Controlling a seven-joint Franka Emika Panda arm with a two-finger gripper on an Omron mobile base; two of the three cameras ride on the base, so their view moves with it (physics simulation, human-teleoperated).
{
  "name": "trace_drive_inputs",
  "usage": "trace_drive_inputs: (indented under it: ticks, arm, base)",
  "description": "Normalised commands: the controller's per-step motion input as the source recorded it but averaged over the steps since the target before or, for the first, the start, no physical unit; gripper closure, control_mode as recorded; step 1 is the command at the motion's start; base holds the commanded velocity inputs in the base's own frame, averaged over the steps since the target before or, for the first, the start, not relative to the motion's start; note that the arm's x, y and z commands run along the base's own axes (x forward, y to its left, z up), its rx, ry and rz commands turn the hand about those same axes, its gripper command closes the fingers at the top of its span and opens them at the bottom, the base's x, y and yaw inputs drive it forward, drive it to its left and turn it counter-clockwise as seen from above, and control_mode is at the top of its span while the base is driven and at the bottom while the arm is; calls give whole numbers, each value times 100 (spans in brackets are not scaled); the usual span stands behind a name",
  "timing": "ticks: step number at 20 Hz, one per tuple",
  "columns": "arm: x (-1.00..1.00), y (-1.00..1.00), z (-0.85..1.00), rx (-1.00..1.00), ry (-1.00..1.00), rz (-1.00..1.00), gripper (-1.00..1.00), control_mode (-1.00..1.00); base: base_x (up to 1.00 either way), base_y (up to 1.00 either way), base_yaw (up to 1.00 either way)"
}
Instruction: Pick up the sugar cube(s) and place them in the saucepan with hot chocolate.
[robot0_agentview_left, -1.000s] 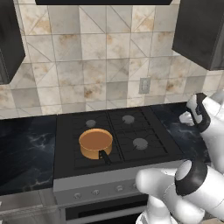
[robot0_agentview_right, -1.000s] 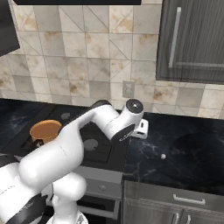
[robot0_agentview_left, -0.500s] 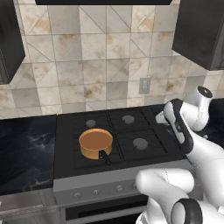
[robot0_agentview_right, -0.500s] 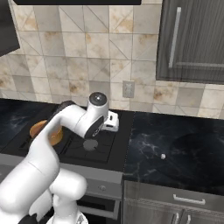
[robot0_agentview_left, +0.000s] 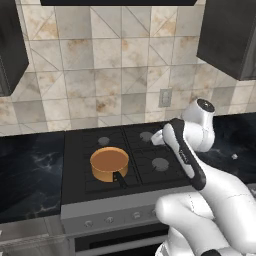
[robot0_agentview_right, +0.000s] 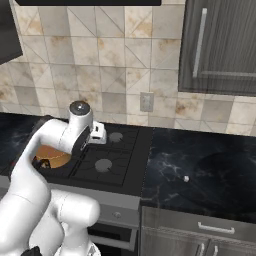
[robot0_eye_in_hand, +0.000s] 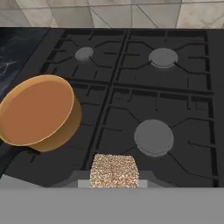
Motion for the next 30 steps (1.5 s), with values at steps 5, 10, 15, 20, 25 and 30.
trace_drive_inputs:
  ticks: [5, 10, 15, 20, 25, 30]
  arm:
    - [32, 68, 31, -3, 23, 22, 100, -100]
    - [18, 66, 8, -5, 16, 18, 100, -100]
    - [0, 48, -23, -2, 0, 10, 100, -100]
    - [0, 30, -35, -2, -8, 2, 100, -100]
    - [0, 26, -20, -5, -9, 0, 100, -100]
    - [2, 36, 0, -16, 0, 0, 100, -100]
  base:
    - [0, 0, 0]
    - [0, 0, 0]
    - [0, 0, 0]
    - [0, 0, 0]
    - [0, 0, 0]
    - [0, 0, 0]
